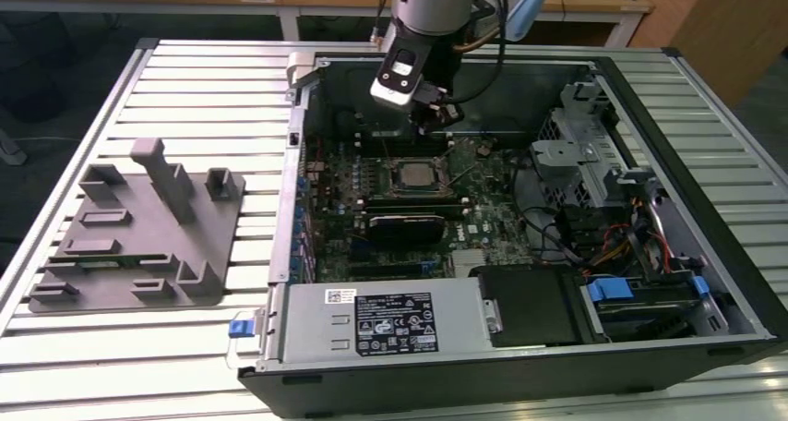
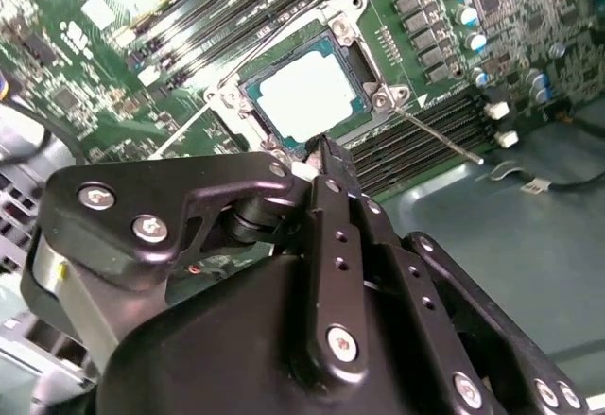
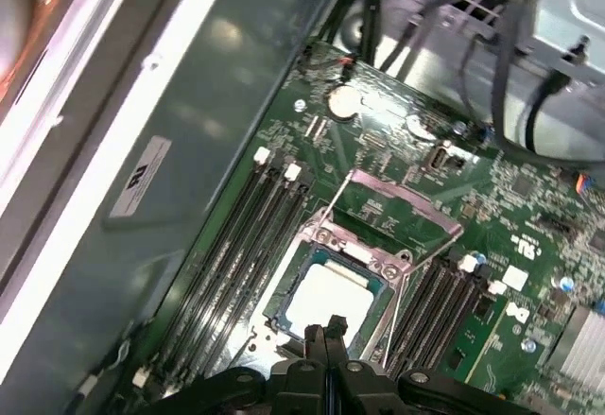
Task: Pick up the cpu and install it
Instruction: 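Close the cpu cover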
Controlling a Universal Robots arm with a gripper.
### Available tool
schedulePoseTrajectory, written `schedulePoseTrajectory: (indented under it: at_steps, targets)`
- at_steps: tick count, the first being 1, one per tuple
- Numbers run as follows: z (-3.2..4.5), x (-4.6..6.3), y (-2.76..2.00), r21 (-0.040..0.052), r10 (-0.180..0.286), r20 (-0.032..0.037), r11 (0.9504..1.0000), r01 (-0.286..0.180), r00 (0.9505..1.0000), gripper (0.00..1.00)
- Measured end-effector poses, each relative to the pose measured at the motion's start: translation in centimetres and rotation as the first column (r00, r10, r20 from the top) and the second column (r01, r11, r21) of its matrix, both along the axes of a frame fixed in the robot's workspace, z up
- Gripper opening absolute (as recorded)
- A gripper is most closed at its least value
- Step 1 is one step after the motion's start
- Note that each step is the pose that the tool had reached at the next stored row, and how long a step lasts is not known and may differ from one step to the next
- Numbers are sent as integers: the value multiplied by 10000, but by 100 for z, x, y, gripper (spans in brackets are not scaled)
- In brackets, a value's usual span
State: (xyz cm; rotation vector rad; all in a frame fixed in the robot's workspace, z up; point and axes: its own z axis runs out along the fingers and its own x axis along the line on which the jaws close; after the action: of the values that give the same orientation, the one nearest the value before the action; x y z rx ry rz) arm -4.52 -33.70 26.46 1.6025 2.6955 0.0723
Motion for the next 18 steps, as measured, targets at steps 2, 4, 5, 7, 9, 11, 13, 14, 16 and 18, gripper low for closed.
schedulePoseTrajectory:
  at_steps: [2,4,5,7,9,11,13,14,16,18]
  targets:
    - [0,0,0,0,319,0,9995,-319,9995,11]
    - [0,0,0,0,626,0,9980,-626,9980,11]
    - [0,0,0,0,776,0,9970,-776,9970,11]
    - [0,0,0,1,1088,1,9941,-1088,9941,11]
    - [0,0,0,1,1398,0,9902,-1398,9902,11]
    - [0,0,0,1,1714,0,9852,-1714,9852,11]
    - [0,0,0,1,2015,0,9795,-2015,9795,11]
    - [0,0,0,0,2169,0,9762,-2169,9762,11]
    - [0,0,0,1,2469,1,9690,-2469,9690,11]
    - [0,0,0,0,2769,0,9609,-2769,9609,11]
